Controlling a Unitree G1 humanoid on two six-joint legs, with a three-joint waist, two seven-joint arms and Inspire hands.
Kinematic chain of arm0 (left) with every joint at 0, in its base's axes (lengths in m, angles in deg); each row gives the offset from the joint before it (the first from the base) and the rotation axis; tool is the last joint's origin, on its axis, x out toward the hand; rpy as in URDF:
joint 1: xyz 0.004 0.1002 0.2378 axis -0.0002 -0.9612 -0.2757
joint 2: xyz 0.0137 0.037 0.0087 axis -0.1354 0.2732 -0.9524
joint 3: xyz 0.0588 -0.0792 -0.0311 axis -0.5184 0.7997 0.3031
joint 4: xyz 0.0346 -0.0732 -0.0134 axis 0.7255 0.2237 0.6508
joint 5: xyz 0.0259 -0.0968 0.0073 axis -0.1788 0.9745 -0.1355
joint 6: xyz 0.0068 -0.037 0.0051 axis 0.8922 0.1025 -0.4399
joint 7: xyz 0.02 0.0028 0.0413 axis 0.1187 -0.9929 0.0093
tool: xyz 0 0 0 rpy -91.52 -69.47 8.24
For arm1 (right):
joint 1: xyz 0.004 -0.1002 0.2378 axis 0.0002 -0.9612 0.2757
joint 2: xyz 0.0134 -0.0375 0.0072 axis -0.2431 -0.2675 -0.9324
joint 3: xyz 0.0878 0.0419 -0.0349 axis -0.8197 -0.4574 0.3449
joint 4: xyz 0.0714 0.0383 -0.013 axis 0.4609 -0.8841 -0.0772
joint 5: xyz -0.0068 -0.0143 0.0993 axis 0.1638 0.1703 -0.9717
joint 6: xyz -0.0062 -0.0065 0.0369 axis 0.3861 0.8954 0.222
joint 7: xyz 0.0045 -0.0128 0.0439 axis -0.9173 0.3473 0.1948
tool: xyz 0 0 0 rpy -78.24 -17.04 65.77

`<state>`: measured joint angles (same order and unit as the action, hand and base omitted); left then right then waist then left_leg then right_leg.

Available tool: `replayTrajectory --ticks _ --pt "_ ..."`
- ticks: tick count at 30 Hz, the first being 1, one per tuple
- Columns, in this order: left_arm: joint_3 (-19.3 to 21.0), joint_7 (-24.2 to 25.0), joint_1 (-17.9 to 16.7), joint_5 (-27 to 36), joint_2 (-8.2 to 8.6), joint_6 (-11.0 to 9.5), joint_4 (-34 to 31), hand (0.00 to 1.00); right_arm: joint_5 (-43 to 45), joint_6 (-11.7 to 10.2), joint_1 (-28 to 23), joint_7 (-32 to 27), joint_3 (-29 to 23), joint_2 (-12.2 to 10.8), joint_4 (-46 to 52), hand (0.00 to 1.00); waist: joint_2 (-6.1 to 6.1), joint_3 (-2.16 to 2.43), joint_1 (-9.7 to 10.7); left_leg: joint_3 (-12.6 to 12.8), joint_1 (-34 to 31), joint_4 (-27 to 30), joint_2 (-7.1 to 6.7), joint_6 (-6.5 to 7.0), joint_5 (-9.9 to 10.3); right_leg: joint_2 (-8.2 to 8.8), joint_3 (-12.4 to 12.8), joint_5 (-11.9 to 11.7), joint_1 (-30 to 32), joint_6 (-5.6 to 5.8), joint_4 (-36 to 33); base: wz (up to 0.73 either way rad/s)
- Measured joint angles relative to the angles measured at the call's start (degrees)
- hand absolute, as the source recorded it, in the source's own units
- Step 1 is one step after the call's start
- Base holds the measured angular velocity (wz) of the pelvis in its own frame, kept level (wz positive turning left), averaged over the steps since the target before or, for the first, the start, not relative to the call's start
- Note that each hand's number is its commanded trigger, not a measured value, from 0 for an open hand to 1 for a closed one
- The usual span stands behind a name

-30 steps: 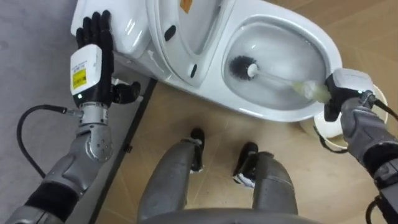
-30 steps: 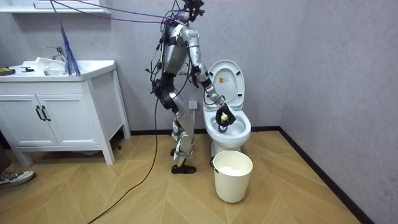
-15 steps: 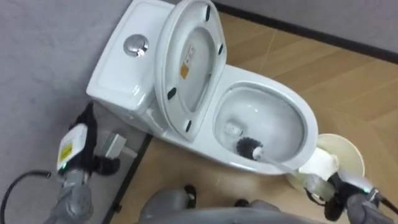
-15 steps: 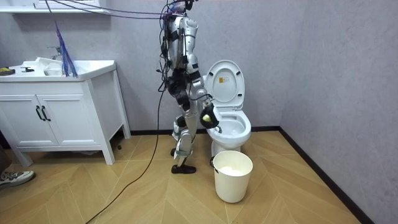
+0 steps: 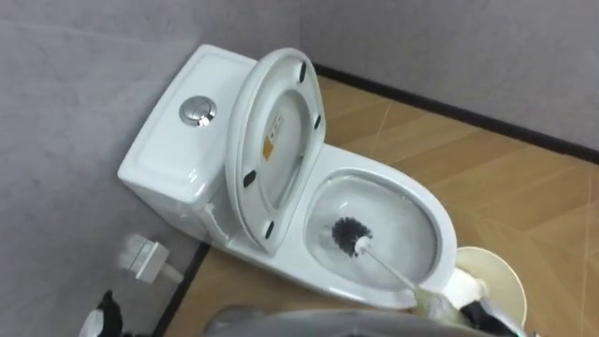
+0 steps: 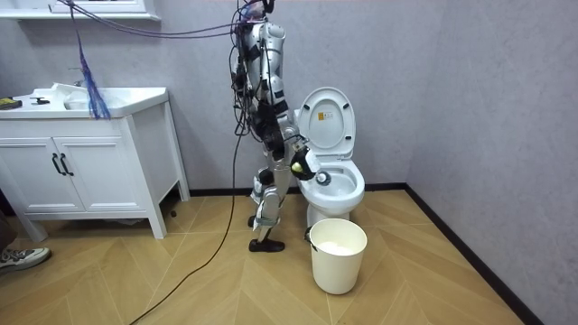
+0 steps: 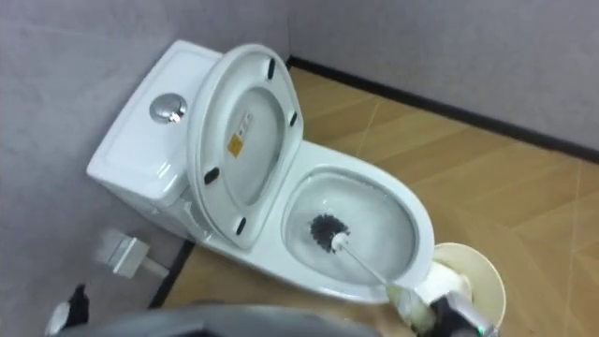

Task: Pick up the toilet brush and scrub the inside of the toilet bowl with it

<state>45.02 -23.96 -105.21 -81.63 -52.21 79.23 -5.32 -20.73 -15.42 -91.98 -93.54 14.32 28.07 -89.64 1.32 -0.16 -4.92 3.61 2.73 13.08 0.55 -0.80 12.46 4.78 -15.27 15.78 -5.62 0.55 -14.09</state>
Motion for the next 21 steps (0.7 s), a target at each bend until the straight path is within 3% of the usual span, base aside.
replayTrajectory --ticks 3,14,18,21 --pt "2.5 -0.1 0.0 0.4 1.57 0.3 0.9 0.0 -1.0 -0.6 -1.1 -3.3 -2.7 -1.5 0.9 1.0 -0.45 0.03 0.7 1.0 1.0 -0.4 0.07 0.06 0.0 -0.39 1.5 -0.1 -0.4 0.15 0.4 -0.22" --pt "3.1 -1.1 4.7 4.6 1.56 -0.3 1.7 0.0 -5.0 -5.9 -0.8 -21.3 -11.4 -2.7 7.7 1.0 -1.19 0.18 4.5 6.0 4.6 -3.7 0.72 0.04 0.0 -1.5 7.9 -0.4 0.2 0.18 0.4 -0.27" --pt "3.1 -1.0 6.0 4.3 1.72 -0.5 1.8 0.0 -5.6 -7.9 -0.4 -25.1 -12.3 -3.0 9.4 1.0 -1.18 0.23 4.6 7.9 4.8 -3.7 0.85 0.04 0.0 -1.89 10.6 -1.0 1.1 0.17 0.4 -0.39" --pt "3.1 -0.8 7.0 3.4 1.8 -1.9 1.8 0.0 -5.7 -9.5 -0.5 -26.5 -12.3 -3.4 10.2 1.0 -1.18 0.23 5.1 9.0 4.9 -3.7 0.98 0.05 0.0 -2.08 11.6 -1.5 1.6 0.12 0.5 -0.28"
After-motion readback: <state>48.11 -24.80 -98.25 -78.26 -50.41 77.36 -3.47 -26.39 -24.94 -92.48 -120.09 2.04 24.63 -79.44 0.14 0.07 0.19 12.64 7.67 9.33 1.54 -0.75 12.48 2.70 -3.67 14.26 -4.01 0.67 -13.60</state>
